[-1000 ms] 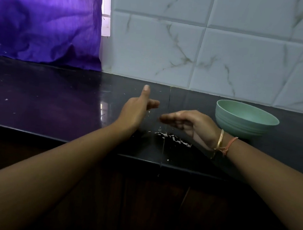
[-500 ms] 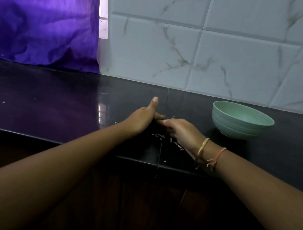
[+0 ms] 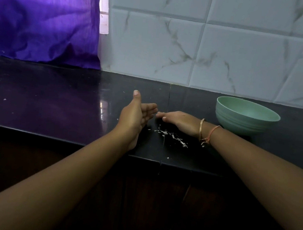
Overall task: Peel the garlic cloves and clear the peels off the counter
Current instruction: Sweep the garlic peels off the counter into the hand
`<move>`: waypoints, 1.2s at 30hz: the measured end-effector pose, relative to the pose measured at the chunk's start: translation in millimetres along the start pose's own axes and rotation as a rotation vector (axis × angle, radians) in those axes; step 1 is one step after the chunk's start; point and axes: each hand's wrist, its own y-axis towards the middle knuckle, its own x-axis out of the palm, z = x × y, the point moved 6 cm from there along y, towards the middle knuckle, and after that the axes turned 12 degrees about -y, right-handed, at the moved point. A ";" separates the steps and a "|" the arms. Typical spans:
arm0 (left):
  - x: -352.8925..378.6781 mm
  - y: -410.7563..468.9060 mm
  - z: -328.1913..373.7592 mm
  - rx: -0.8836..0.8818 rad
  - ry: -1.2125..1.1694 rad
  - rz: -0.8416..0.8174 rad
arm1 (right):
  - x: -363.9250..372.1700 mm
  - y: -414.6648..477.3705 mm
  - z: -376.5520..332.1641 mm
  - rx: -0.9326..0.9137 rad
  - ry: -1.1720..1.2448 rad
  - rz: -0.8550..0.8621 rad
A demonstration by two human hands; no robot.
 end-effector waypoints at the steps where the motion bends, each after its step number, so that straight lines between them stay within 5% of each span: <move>1: -2.1 -4.2 0.3 0.011 -0.020 0.021 | 1.6 -4.6 -4.3 -0.044 0.027 0.002; 12: -15.1 -80.0 6.9 0.152 -0.387 0.151 | 10.1 -52.5 -20.0 -0.225 0.647 -0.012; 15: -21.4 -95.3 0.3 0.165 -0.443 0.167 | 4.8 -58.1 -18.4 -0.169 0.844 0.125; 20: -23.2 -113.9 -8.3 0.140 -0.439 0.150 | 3.9 -53.5 -12.7 -0.053 0.520 0.199; 24: -22.1 -132.8 -47.2 -0.086 -0.399 0.131 | 11.2 -61.3 -25.6 -0.130 0.577 0.104; 30: -4.6 -132.8 -106.1 -0.780 -0.505 -0.096 | -0.3 -48.6 -25.0 -0.123 0.840 0.167; 36: 8.2 -125.8 -100.4 -0.927 -0.658 -0.241 | -18.0 -1.2 0.5 0.031 0.744 0.229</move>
